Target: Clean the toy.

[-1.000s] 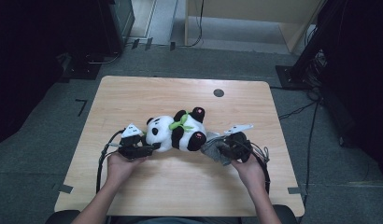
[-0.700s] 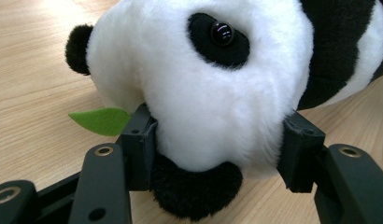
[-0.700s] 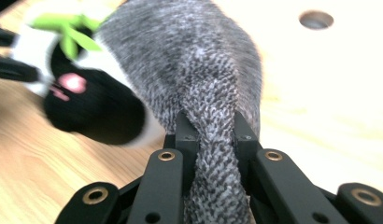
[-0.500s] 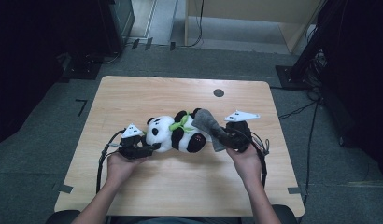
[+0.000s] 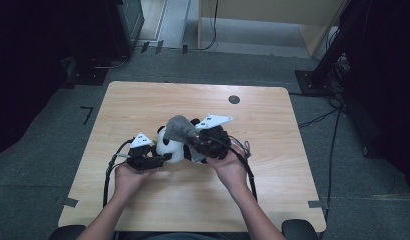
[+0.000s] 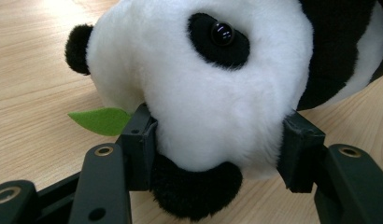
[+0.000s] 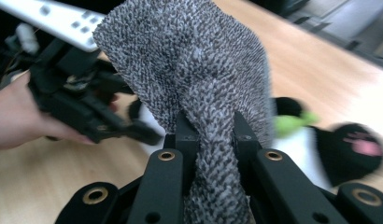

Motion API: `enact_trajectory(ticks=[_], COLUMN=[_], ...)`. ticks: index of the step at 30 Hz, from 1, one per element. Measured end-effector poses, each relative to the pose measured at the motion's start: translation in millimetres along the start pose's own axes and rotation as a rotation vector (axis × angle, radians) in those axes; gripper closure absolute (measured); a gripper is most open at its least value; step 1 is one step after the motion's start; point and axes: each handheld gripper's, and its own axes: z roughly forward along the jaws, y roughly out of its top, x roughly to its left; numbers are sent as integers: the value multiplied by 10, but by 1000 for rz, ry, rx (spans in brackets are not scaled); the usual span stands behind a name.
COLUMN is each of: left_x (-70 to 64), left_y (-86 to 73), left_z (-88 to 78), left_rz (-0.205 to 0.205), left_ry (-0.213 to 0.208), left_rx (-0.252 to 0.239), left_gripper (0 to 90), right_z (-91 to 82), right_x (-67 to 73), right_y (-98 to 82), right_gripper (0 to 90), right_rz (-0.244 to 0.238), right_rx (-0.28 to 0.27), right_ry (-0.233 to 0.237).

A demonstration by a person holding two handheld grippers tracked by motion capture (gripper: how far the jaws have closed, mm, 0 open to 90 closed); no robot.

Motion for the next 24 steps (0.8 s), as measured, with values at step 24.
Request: enact_trajectory(ticks=[24], left_x=[31], left_y=[-2], left_z=[-1], left_rz=[-17], left_ry=[-22], left_rx=[8], left_gripper=[426], right_z=[647], right_x=[112], right_y=[-847], right_gripper=[803], right_rz=[-70], right_rx=[228], right_ry=[18])
